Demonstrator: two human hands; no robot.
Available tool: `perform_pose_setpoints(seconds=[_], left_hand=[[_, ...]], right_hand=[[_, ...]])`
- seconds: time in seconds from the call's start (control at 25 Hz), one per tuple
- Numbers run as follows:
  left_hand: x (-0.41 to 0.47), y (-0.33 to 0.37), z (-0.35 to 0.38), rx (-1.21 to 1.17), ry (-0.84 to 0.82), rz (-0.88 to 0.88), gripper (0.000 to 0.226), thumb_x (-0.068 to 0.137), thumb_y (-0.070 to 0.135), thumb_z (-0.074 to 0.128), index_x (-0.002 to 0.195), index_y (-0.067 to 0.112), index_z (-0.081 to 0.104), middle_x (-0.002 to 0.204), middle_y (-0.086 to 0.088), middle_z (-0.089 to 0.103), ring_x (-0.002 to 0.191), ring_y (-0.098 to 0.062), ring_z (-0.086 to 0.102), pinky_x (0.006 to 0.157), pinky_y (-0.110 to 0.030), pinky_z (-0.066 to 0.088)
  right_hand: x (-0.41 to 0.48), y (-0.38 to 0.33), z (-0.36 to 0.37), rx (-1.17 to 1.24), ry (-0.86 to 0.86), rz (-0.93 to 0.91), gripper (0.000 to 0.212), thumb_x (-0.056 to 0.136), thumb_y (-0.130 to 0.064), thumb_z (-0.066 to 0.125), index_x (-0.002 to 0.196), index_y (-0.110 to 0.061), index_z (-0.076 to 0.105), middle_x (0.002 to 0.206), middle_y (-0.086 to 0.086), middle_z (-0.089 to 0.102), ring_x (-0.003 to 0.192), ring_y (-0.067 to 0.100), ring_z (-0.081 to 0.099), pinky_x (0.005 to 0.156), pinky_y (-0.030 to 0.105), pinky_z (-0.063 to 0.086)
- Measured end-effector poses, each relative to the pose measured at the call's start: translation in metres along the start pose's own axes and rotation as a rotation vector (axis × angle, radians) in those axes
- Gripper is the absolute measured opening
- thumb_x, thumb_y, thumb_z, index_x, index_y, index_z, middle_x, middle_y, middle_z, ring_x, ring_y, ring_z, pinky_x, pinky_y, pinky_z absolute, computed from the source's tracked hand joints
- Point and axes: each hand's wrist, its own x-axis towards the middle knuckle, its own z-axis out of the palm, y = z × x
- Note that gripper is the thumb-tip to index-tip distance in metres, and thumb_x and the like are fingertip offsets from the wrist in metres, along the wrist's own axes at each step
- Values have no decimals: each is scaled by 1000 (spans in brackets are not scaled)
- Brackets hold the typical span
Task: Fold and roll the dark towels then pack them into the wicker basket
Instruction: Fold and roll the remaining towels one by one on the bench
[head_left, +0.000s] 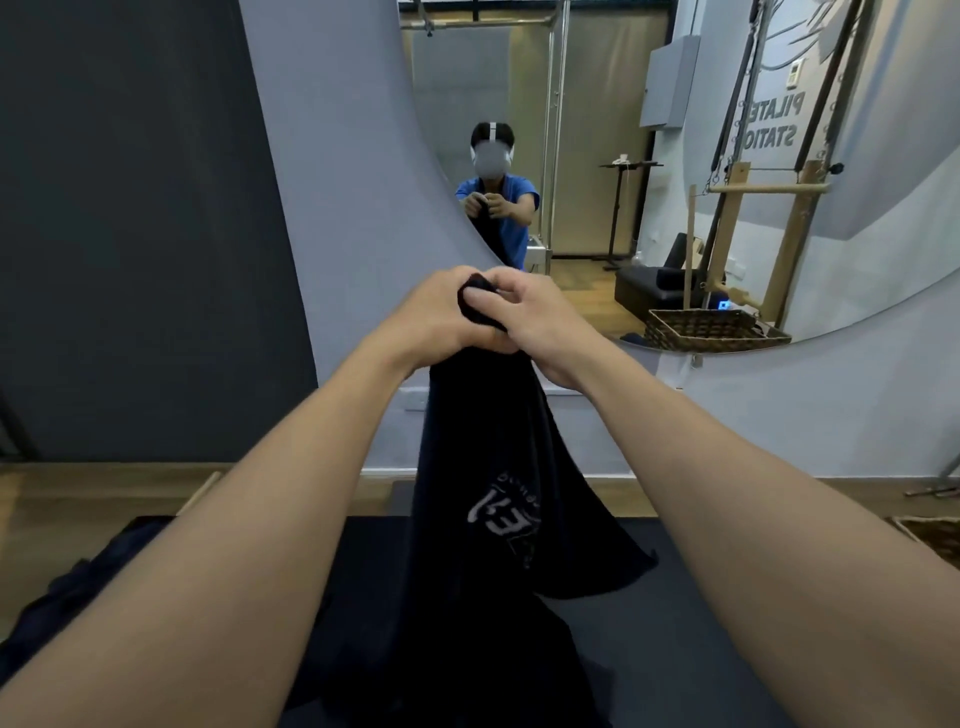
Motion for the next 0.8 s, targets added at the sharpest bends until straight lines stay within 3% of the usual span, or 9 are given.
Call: perform_pose_setpoints(seconds=[0.08, 0.16, 0.28, 0.44, 0.6, 0.8], left_hand=[[2, -7, -8, 82, 5, 5, 29, 66, 16, 87, 90, 10, 72, 80, -7, 69, 74, -15, 61, 74, -33, 49], [-1, -14, -11, 84, 84, -2, 18, 66, 21, 84, 80, 15, 74, 80, -10, 72, 78, -22, 67, 80, -38, 53], [-9, -15, -18, 24, 324, 11, 14, 74, 15, 82, 87, 17, 77, 90, -4, 75, 93, -20, 70, 90, -37, 54], [-16, -40, -68, 187, 521, -41, 18, 80, 21, 79, 97, 19, 76, 99, -3, 74, 97, -18, 67, 93, -33, 52], [-19, -92, -100, 549, 465, -257, 4, 90, 25, 69, 93, 27, 69, 101, -7, 68, 93, -32, 63, 82, -45, 54], [-13, -89, -122, 1000, 270, -372, 6, 89, 7, 62, 87, 6, 68, 96, -12, 54, 75, -31, 51, 62, -39, 38]], right_hand=[[-14, 11, -6, 89, 30, 50, 16, 89, -18, 69, 99, -10, 60, 90, 12, 68, 81, 22, 67, 77, 38, 55], [-34, 39, -12, 69, -56, 180, 32, 84, -17, 75, 110, -5, 60, 105, 16, 70, 96, 28, 69, 89, 41, 54], [-67, 94, -21, -262, -244, 453, 35, 81, -16, 77, 114, -7, 68, 111, 11, 72, 103, 27, 68, 95, 38, 53], [-74, 142, -53, -685, -233, 597, 30, 90, -23, 69, 113, -3, 69, 108, 13, 70, 99, 30, 65, 79, 31, 50], [-31, 140, -81, -1064, -76, 580, 28, 98, -27, 55, 111, -7, 68, 112, 17, 67, 103, 35, 61, 79, 34, 46], [20, 73, -102, -1268, 89, 544, 19, 94, -11, 51, 106, -12, 66, 108, 17, 65, 102, 38, 60, 73, 36, 43]])
